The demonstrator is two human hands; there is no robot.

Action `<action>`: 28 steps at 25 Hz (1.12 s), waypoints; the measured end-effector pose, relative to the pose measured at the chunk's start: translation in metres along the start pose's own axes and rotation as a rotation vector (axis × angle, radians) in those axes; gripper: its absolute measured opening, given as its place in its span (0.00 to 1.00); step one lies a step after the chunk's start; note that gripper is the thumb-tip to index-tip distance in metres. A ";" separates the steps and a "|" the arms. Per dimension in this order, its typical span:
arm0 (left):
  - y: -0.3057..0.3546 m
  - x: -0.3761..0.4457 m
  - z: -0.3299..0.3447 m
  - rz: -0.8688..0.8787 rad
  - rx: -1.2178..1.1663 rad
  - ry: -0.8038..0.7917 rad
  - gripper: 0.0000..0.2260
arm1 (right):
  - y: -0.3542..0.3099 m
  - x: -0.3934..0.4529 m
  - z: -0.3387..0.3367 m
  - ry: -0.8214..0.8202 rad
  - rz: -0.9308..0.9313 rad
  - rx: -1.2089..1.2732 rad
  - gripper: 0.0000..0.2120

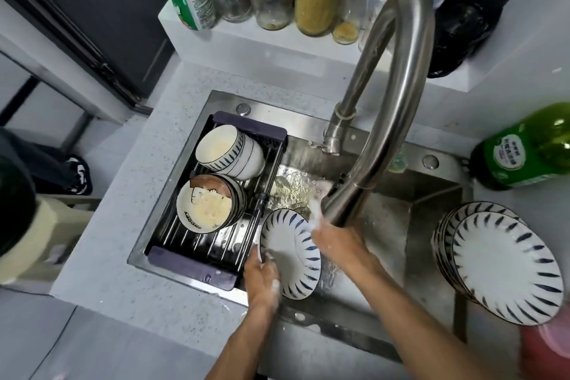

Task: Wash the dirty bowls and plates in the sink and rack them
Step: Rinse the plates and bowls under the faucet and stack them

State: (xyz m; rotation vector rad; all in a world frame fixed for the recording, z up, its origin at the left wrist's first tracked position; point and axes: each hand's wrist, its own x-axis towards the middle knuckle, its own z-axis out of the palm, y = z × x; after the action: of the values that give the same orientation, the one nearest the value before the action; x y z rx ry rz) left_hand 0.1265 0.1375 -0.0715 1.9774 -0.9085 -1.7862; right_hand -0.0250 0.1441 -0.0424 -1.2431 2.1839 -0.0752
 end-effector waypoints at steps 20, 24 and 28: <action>0.047 0.000 0.040 -0.246 0.035 -0.086 0.20 | 0.043 -0.038 0.041 0.468 0.361 0.875 0.15; 0.060 0.007 0.076 0.108 0.287 -0.076 0.06 | 0.045 -0.048 0.024 0.650 0.298 0.934 0.14; 0.070 -0.010 0.089 0.273 0.478 -0.135 0.24 | 0.056 -0.056 0.028 0.723 0.346 1.139 0.21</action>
State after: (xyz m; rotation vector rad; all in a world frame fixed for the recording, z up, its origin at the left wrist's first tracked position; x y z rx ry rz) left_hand 0.0236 0.1074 -0.0351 1.8784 -1.6917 -1.6706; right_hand -0.0318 0.2265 -0.0567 -0.1604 2.2124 -1.5618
